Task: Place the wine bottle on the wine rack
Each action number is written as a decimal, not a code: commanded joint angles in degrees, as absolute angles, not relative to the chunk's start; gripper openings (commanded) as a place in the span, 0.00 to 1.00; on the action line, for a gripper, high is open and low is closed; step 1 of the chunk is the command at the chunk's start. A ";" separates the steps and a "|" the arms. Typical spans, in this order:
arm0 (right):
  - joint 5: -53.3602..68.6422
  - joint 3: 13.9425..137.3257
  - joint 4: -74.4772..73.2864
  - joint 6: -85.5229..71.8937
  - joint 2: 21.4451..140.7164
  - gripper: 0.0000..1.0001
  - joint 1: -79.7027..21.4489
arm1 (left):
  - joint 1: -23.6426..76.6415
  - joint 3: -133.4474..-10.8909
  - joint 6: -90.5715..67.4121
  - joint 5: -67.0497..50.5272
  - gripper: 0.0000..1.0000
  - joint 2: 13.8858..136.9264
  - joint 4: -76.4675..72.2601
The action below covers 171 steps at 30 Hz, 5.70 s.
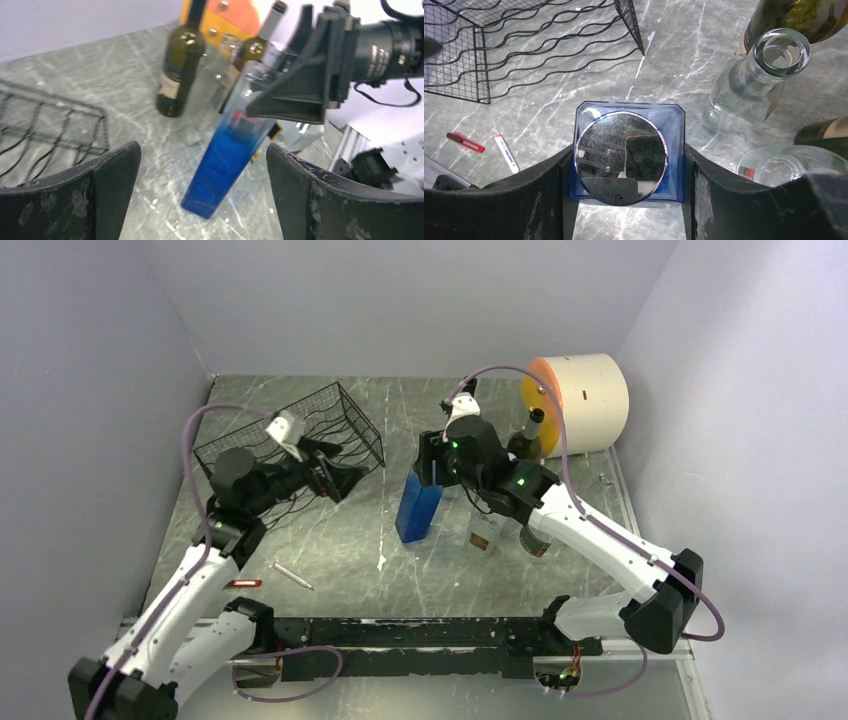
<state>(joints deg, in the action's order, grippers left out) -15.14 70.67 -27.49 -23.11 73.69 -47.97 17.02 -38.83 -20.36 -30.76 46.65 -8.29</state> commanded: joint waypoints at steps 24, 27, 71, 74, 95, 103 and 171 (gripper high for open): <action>-12.89 73.93 -19.56 -28.20 67.66 0.25 -48.06 | 33.19 -26.01 -9.35 -26.42 0.99 54.18 -30.83; -10.11 72.73 -16.94 -28.64 66.44 0.25 -48.01 | 33.17 -24.77 -9.14 -27.58 1.00 56.10 -34.05; -2.49 79.42 -20.03 -30.64 67.25 0.33 -47.83 | 38.06 -26.65 11.94 -26.34 0.75 66.13 -42.24; -2.17 79.28 -19.57 -30.82 66.74 0.32 -47.82 | 38.05 -27.65 11.35 -26.93 0.85 67.13 -41.26; -5.43 80.35 -32.53 -24.86 58.61 0.92 -47.86 | 37.98 -40.69 31.37 -20.78 0.07 67.59 -31.72; -8.41 90.94 -45.08 -19.38 57.95 0.92 -47.89 | 38.06 -42.40 45.66 -21.16 0.07 66.01 -35.11; -13.64 80.86 -35.37 -19.39 64.46 0.00 -47.95 | 39.24 -44.54 52.83 -22.01 0.99 60.62 -32.69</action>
